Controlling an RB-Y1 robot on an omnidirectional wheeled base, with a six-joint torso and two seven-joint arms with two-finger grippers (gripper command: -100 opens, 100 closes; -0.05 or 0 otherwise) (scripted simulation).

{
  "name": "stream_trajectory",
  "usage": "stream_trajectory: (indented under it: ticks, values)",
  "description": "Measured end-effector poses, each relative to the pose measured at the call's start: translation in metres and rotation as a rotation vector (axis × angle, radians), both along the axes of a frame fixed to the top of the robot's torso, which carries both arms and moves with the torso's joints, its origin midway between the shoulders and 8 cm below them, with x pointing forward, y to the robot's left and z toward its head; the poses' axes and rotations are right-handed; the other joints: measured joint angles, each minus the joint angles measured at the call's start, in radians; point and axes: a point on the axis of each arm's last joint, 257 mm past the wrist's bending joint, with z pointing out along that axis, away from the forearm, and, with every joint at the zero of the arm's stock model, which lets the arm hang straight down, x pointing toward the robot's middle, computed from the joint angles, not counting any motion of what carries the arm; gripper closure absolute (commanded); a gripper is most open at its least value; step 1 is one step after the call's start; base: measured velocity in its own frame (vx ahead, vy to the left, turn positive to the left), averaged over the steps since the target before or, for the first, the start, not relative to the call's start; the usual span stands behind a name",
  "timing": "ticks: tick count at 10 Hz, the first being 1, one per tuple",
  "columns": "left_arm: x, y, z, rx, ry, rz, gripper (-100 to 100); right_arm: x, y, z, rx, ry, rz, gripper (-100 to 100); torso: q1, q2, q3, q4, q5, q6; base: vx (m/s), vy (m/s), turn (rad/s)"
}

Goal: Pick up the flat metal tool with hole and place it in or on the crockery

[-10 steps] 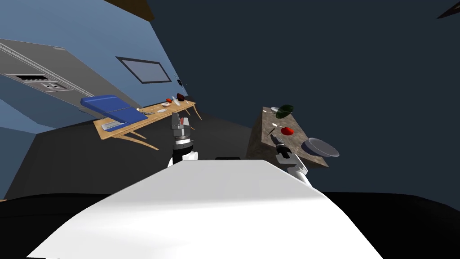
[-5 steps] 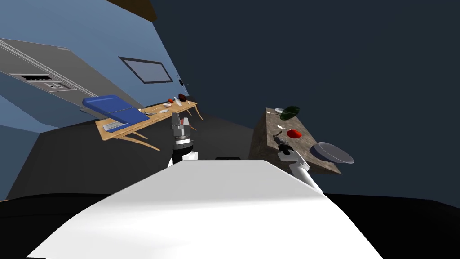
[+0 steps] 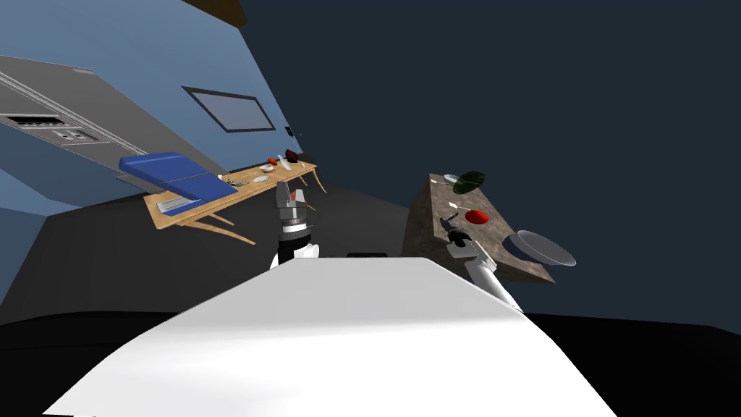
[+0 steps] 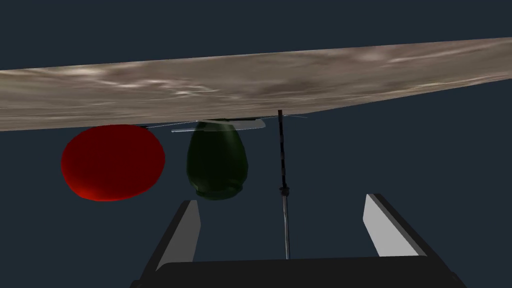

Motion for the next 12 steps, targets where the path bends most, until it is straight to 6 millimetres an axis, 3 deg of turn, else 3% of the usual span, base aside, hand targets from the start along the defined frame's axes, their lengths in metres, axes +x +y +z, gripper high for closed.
stream_trajectory:
  ticks: [6, 10, 11, 12]
  values:
    - [0.0, 0.0, 0.0, 0.0, 0.0, 0.0, 0, 0.061, 0.036, -0.007, 0.009, -0.001, 0.101, -100, -0.001, -0.001, -0.001, 0.0, 0.0, 0.0, 0.03, -0.002, -0.176]
    - [0.0, 0.0, 0.0, 0.0, 0.0, 0.0, 0, 0.107, 0.074, -0.004, 0.003, -0.002, 0.186, -100, 0.0, -0.002, -0.001, 0.0, 0.0, 0.0, 0.032, 0.002, -0.176]
    - [0.0, 0.0, 0.0, 0.0, 0.0, 0.0, 0, 0.108, 0.075, -0.005, 0.002, -0.001, 0.189, 100, 0.0, 0.0, 0.0, 0.0, 0.0, -0.001, 0.0, 0.0, 0.0]
    - [0.0, 0.0, 0.0, 0.0, 0.0, 0.0, 0, 0.108, 0.075, -0.005, 0.002, -0.001, 0.188, 100, -0.001, 0.0, 0.0, 0.0, 0.0, -0.001, 0.002, 0.002, 0.012]
